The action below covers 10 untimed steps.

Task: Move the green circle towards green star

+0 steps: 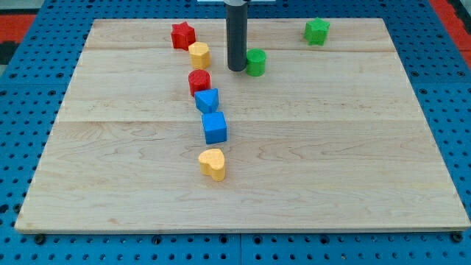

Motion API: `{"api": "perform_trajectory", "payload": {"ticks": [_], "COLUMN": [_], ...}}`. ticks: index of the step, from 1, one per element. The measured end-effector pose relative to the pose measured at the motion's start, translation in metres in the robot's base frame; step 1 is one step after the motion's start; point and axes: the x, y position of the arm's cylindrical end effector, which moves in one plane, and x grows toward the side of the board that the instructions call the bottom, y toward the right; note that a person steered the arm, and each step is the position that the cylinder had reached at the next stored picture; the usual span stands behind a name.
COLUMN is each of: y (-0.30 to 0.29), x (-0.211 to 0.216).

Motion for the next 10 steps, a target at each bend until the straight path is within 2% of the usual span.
{"api": "perform_trajectory", "payload": {"ticks": [1, 2, 3, 6, 8, 9, 10], "y": [0.019, 0.044, 0.046, 0.04, 0.077, 0.02, 0.014], "x": [-0.006, -0.04, -0.048, -0.048, -0.049, -0.017, 0.015]}}
